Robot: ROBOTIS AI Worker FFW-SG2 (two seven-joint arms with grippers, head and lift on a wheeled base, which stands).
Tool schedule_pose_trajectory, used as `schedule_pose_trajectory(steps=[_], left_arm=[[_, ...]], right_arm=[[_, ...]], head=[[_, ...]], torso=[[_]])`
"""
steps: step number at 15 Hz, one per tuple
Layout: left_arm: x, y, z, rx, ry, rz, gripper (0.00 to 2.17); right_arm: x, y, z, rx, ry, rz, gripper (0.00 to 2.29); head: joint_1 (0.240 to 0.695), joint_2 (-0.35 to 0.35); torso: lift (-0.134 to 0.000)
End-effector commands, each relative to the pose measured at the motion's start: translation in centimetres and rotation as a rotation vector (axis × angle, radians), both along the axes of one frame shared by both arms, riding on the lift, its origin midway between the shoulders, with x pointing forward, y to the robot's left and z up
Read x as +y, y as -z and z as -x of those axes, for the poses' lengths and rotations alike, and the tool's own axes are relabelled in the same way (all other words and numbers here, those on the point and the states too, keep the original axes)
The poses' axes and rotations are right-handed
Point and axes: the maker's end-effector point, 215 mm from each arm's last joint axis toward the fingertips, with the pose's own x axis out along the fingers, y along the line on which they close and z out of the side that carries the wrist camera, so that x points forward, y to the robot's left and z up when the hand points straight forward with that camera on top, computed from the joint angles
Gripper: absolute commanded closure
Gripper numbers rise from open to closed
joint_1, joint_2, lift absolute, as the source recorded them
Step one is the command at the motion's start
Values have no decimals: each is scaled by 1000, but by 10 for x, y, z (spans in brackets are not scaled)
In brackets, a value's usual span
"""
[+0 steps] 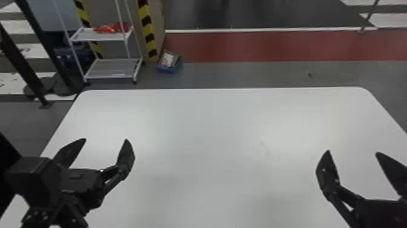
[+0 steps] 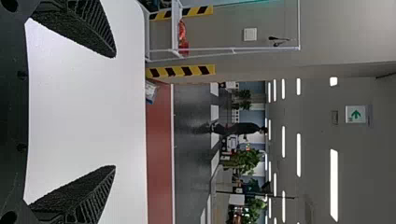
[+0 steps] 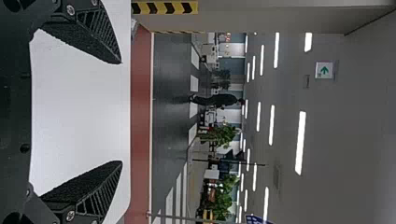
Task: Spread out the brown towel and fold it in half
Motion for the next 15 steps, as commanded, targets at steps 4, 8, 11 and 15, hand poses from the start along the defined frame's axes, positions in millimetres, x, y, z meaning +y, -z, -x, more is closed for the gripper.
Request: schedule_pose_trajectory(steps=[4,8,11,15], left_arm=[[1,2,0,4,-1,0,9],[1,3,0,5,-2,-1,9],[1,4,0,7,-2,-1,9],[1,5,0,8,-2,-1,9]], right_arm=[[-1,-1,0,-3,4,-2,110],[-1,1,1,0,5,-3,110],[-1,2,1,-1,6,-4,110],[-1,2,2,-6,8,-6,110]], head=[[695,50],[695,50],[695,51],[695,51]], torso=[[-128],[-128],[-128],[-128]])
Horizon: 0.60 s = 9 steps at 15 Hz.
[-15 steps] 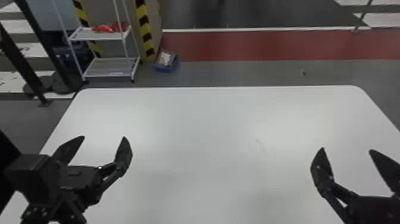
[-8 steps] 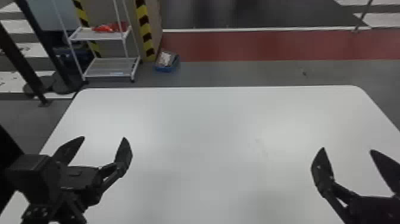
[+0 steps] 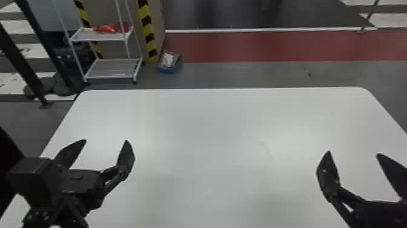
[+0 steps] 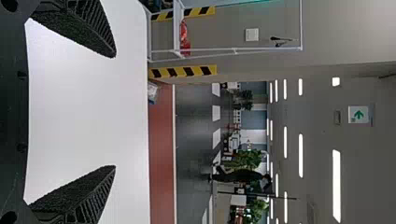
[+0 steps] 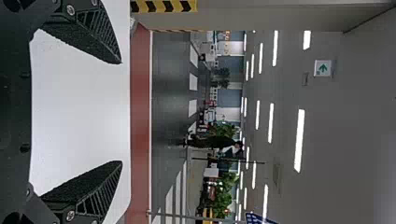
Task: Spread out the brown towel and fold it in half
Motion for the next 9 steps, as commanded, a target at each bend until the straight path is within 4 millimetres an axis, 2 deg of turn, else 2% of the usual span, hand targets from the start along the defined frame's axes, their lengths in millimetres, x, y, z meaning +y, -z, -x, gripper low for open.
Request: schedule_pose_trajectory(steps=[1,9], left_arm=[[0,1,0,1,0,0,9],[1,3,-1,4,-4,2,9]], right_arm=[[0,0,0,-1,0,-1,110],[0,0,0,-3,1,-2,110]], head=[[695,50],[695,51]], torso=[[-128],[-128]])
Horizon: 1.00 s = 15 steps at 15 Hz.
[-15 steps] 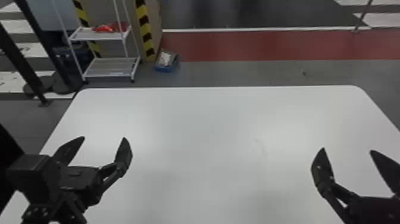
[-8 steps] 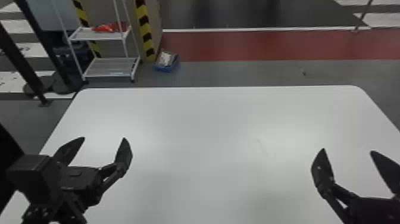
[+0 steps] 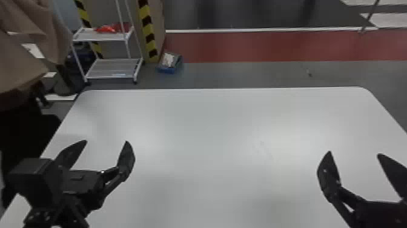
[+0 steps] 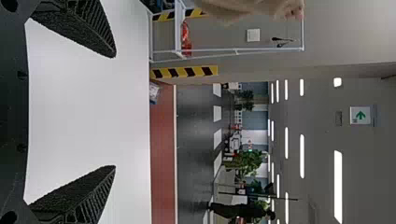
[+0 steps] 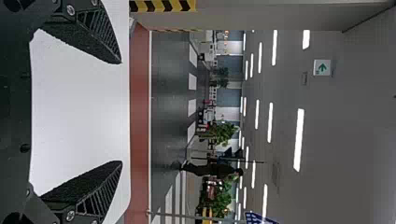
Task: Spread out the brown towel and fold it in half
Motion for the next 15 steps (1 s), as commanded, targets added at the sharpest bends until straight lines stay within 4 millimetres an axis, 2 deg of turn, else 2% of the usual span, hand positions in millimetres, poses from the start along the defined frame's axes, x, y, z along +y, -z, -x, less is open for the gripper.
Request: schedule_pose_trajectory(steps=[1,12,15], left_arm=[[0,0,-1,0,-1,0,9],[-1,4,0,15,-1,0,9],[-3,-1,2,10,-1,-1,9]], right_arm=[[0,1,0,1,1,1,110],[-1,2,1,4,1,1,110],[-1,5,0,14,0,1,110]], head=[[695,51],[695,53],[695,49]], torso=[[-128],[-128],[-128]])
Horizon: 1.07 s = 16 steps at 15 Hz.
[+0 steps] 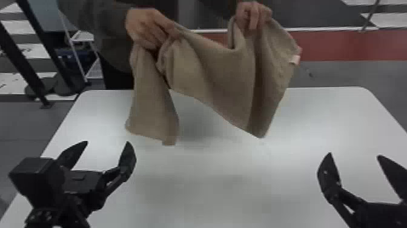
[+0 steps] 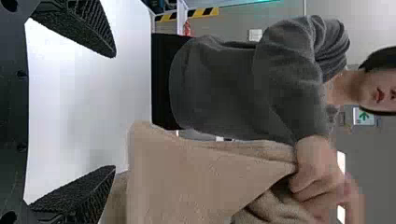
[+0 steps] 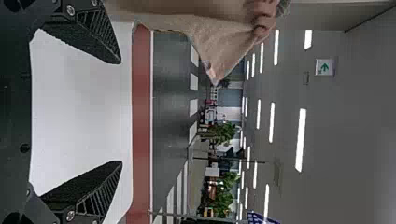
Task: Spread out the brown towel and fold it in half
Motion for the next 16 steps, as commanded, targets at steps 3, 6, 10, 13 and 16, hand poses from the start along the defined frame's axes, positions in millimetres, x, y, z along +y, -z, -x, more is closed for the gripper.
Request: schedule_pose_trajectory(steps=[3,6,10,13,16], left_arm=[[-1,-1,1,0,1,0,9],[-1,-1,2,3,4,-2,9],[-2,-2,2,2,7,-5,9],[-2,-2,2,2,7,-5,9],[-2,-1,2,3,8,-5,9]], right_arm=[[-2,1,0,9,1,4,110],[-2,2,0,12,2,5,110],[-1,2,0,14,1,4,110],[-1,1,2,14,1,5,110],[-1,1,2,15,1,7,110]], head=[[695,46],[695,43],[695,42],[695,43],[695,43]], torso=[[-128],[-128],[-128],[-128],[-128]])
